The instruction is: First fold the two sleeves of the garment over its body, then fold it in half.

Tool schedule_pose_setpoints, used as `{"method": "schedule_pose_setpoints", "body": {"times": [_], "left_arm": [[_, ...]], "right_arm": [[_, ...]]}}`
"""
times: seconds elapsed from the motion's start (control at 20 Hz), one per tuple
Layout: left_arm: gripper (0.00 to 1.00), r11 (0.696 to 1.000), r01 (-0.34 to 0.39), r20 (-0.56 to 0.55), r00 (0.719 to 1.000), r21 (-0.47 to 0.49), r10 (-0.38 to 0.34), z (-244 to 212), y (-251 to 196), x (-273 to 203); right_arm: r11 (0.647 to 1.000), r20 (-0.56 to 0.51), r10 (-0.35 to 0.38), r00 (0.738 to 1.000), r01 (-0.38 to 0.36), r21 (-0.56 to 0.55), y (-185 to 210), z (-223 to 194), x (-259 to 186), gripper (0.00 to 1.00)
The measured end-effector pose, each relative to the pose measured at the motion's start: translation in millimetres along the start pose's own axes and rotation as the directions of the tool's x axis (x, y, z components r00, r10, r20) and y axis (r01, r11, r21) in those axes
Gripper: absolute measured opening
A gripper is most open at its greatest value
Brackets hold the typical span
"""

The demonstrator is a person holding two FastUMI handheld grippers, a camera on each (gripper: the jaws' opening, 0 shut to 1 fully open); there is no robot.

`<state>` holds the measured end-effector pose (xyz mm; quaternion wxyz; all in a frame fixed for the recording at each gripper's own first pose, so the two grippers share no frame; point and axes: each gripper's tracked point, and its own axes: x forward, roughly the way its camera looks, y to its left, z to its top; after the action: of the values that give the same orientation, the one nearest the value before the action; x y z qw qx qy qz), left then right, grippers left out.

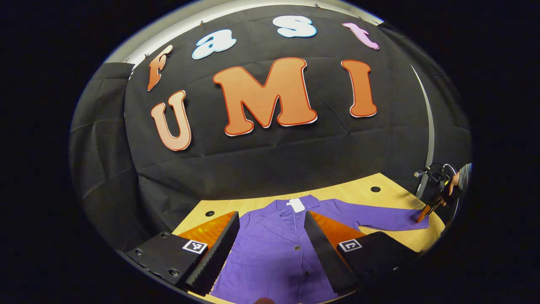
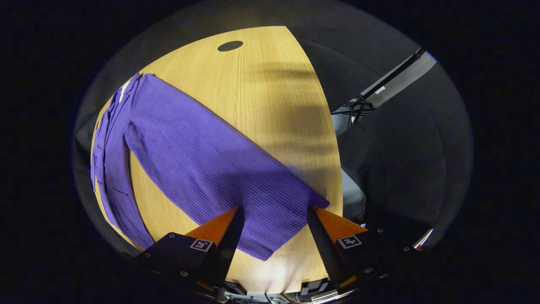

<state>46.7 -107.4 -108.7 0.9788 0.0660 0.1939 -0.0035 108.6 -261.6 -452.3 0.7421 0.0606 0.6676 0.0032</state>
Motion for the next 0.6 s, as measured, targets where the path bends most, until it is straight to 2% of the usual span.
{"method": "schedule_pose_setpoints", "body": {"times": [0.15,0.2,0.3,0.35,0.4,0.45,0.55,0.6], "left_arm": [[0.97,1.000,-0.011,-0.008,1.000,-0.001,0.011,-1,3,3],[1.00,1.000,-0.011,-0.010,1.000,-0.004,0.011,-2,4,3],[0.97,1.000,-0.007,-0.009,1.000,-0.006,0.007,-3,4,6],[0.97,1.000,-0.003,-0.009,1.000,-0.006,0.003,-2,3,6],[0.97,1.000,-0.001,-0.006,1.000,-0.005,0.001,-1,5,7],[0.97,1.000,0.001,-0.004,1.000,-0.006,-0.001,0,7,7],[0.97,1.000,0.002,-0.001,1.000,-0.004,-0.002,-1,12,8],[0.97,1.000,0.004,0.001,1.000,-0.005,-0.004,-2,16,7]], "right_arm": [[1.000,0.002,-0.008,1.000,0.008,0.017,0,-2,0,0.87],[1.000,0.002,-0.009,1.000,0.009,0.017,2,-4,0,0.83],[0.999,0.008,-0.010,1.000,0.010,0.032,4,-3,-1,0.69],[0.999,0.018,-0.007,1.000,0.006,0.042,5,-2,-2,0.55],[0.998,0.031,-0.013,0.999,0.012,0.060,5,0,-2,0.48],[0.996,0.043,-0.013,0.999,0.009,0.090,7,5,-1,0.28],[0.991,0.061,-0.018,0.998,0.010,0.132,9,6,-7,0.09],[0.990,0.078,-0.013,0.997,0.002,0.141,13,9,-12,0.08]]}}
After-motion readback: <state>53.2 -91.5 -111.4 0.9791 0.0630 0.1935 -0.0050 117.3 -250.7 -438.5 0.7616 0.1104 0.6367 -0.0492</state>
